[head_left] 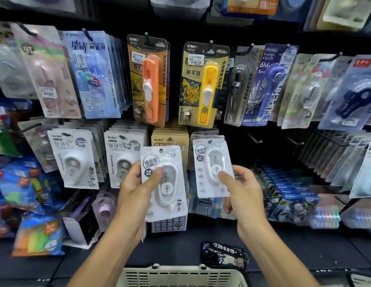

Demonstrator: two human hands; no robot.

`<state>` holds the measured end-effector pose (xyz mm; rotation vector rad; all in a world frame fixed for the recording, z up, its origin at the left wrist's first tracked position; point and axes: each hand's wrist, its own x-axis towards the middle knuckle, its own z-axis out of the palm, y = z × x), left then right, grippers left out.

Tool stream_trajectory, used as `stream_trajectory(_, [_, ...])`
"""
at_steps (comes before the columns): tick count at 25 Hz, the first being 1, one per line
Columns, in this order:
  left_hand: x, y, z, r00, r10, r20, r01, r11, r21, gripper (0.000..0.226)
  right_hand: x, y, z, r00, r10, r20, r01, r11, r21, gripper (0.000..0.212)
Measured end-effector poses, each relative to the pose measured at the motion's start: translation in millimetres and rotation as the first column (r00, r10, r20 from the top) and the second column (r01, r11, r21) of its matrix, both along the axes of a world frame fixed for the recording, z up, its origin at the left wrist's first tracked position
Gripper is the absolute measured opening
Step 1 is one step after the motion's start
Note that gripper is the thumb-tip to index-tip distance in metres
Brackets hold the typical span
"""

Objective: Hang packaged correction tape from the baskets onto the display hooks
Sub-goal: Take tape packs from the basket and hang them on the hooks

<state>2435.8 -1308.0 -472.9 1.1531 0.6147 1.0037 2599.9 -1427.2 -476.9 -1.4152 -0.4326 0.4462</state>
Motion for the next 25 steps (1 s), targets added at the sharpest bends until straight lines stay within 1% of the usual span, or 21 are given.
stream_trajectory(2, [-0.4, -1.9, 2.9, 1.0, 0.009, 0.002, -0.009, 1.0, 0.012, 0.026, 0.6, 0.8, -0.4, 0.989, 0.061, -0.134, -0.049, 0.995, 0.091, 0.051])
stream_trajectory(3, [0.3, -3.4, 4.3, 1.0, 0.005, 0.006, -0.005, 1.0, 0.023, 0.025, -0.4, 0.9, -2.7, 0.981, 0.1, -0.169, -0.082, 0.99, 0.111, 0.059])
stream_trajectory(4, [1.7, -5.2, 4.9, 1.0, 0.003, 0.007, -0.003, 0.999, 0.033, 0.024, -3.1, 0.3, -4.3, 0.984, 0.122, -0.131, -0.112, 0.99, 0.081, 0.058])
stream_trajectory(5, [3.5, -6.3, 4.7, 1.0, -0.001, -0.001, 0.001, 0.999, 0.046, 0.023, -8.2, 0.5, -6.8, 0.986, 0.158, -0.045, -0.157, 0.987, 0.033, 0.052])
stream_trajectory(7, [8.7, -8.2, 7.2, 1.0, -0.012, -0.022, 0.013, 0.999, 0.051, 0.02, -25.5, 1.2, -11.5, 0.947, 0.308, 0.093, -0.308, 0.951, -0.012, 0.041])
stream_trajectory(9, [15.2, -8.3, 11.1, 0.998, -0.047, -0.033, 0.049, 0.997, 0.058, 0.018, -40.6, 4.2, -16.5, 0.883, 0.438, 0.17, -0.443, 0.896, -0.006, 0.035])
stream_trajectory(10, [18.1, -8.6, 14.4, 0.995, -0.078, -0.063, 0.084, 0.992, 0.091, 0.017, -43.6, 6.4, -15.8, 0.875, 0.445, 0.192, -0.457, 0.889, 0.023, 0.033])
stream_trajectory(11, [20.2, -7.4, 16.1, 0.985, -0.089, -0.15, 0.116, 0.975, 0.187, 0.015, -42.1, 8.4, -14.0, 0.896, 0.408, 0.176, -0.427, 0.901, 0.081, 0.032])
stream_trajectory(12, [20.6, -4.3, 17.2, 0.949, -0.027, -0.315, 0.147, 0.92, 0.364, 0.014, -37.2, 9.5, -11.4, 0.931, 0.348, 0.112, -0.363, 0.919, 0.156, 0.033])
stream_trajectory(13, [20.3, 1.4, 15.0, 0.859, 0.133, -0.495, 0.206, 0.794, 0.571, 0.022, -30.4, 9.2, -8.6, 0.957, 0.288, 0.034, -0.288, 0.934, 0.212, 0.032])
stream_trajectory(14, [18.5, 8.1, 9.4, 0.71, 0.362, -0.604, 0.306, 0.614, 0.728, 0.036, -22.7, 7.2, -5.0, 0.975, 0.22, -0.015, -0.212, 0.951, 0.225, 0.029])
stream_trajectory(15, [15.9, 14.8, 3.6, 0.584, 0.552, -0.595, 0.39, 0.452, 0.802, 0.052, -15.8, 4.7, -2.0, 0.987, 0.162, -0.018, -0.155, 0.969, 0.191, 0.026])
stream_trajectory(16, [14.0, 21.5, -1.4, 0.52, 0.632, -0.575, 0.437, 0.382, 0.815, 0.062, -10.4, 2.8, -1.0, 0.992, 0.127, 0.002, -0.126, 0.981, 0.147, 0.025])
stream_trajectory(17, [12.5, 26.9, -6.6, 0.484, 0.657, -0.577, 0.477, 0.355, 0.804, 0.068, -7.9, 1.4, -1.6, 0.995, 0.103, 0.02, -0.104, 0.988, 0.116, 0.025])
stream_trajectory(18, [12.2, 30.7, -11.0, 0.46, 0.658, -0.596, 0.516, 0.348, 0.783, 0.072, -6.9, 1.6, -3.7, 0.997, 0.079, 0.024, -0.081, 0.99, 0.112, 0.025])
stream_trajectory(19, [13.1, 33.2, -15.8, 0.441, 0.655, -0.614, 0.554, 0.34, 0.76, 0.075, -8.7, 2.0, -5.2, 0.999, 0.049, 0.006, -0.049, 0.989, 0.136, 0.025])
stream_trajectory(21, [16.5, 35.8, -21.8, 0.439, 0.657, -0.613, 0.589, 0.305, 0.748, 0.079, -12.6, 3.2, -8.4, 1.0, -0.026, -0.011, 0.028, 0.981, 0.191, 0.025])
stream_trajectory(23, [18.4, 37.7, -23.5, 0.442, 0.656, -0.612, 0.59, 0.301, 0.749, 0.082, -16.6, 4.0, -11.3, 0.996, -0.079, 0.041, 0.07, 0.979, 0.19, 0.027])
stream_trajectory(25, [17.7, 41.0, -25.2, 0.435, 0.66, -0.613, 0.595, 0.301, 0.745, 0.083, -18.5, 5.3, -16.9, 0.994, -0.088, 0.063, 0.076, 0.982, 0.173, 0.026])
